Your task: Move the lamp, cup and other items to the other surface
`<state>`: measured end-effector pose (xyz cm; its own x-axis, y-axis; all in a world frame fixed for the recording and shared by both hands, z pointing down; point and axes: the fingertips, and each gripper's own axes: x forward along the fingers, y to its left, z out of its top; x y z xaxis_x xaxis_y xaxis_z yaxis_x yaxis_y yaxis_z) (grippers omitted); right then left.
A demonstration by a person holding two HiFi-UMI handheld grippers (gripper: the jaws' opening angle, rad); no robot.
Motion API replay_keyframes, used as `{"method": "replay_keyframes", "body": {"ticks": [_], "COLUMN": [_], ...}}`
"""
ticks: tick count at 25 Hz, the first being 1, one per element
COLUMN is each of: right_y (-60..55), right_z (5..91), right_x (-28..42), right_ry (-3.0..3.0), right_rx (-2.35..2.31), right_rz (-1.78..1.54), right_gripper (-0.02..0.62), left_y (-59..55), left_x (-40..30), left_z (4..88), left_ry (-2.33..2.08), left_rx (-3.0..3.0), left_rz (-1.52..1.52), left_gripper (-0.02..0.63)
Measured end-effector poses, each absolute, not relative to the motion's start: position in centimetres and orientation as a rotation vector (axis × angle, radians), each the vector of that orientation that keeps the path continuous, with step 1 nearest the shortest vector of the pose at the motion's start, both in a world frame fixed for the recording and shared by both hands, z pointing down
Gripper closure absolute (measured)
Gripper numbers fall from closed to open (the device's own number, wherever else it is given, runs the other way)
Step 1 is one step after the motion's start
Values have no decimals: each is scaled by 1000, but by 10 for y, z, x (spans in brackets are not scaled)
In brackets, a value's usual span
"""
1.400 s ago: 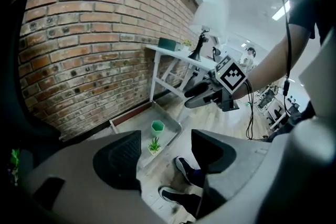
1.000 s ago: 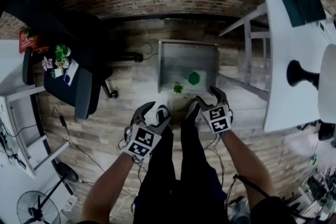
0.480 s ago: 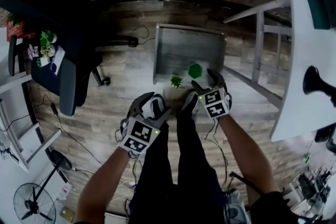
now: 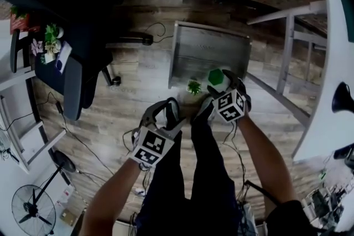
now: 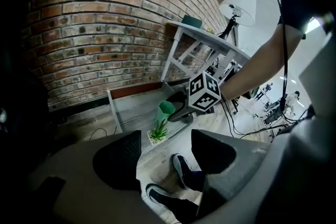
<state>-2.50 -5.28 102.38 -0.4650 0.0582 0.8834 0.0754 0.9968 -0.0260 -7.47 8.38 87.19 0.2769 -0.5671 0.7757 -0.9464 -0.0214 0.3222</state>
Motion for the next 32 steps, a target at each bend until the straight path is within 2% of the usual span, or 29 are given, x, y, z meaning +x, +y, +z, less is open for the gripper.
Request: {"method": "replay_keyframes", "body": {"ticks": [2,5,14,20,32], "right_y": [-52,-56,-55,-49,-21], "right_z": [1029,1030,987,928,751], "right_x": [-26,-28,-25,-27,-22], "right_ry": [-2031,-2025,-2045,-2073,-2167], "right_rx": [-119,-100,-67,-63,61], "right_rz": [-48,-23,68,80,148], "right_gripper": [230,275,282,281,281], "left_y": [86,89,82,69,80], "left_x": [-79,-83,-90,-97,-107], "left_z": [872,870,833,787,659], "left_ry": [-1403,-1406,-1438,-1476,-1487], "left_rx": [1683,1663,1663,1705,1864], "left_rz": [557,548,526,523,513], "left_gripper": [313,313,316,318,318]}}
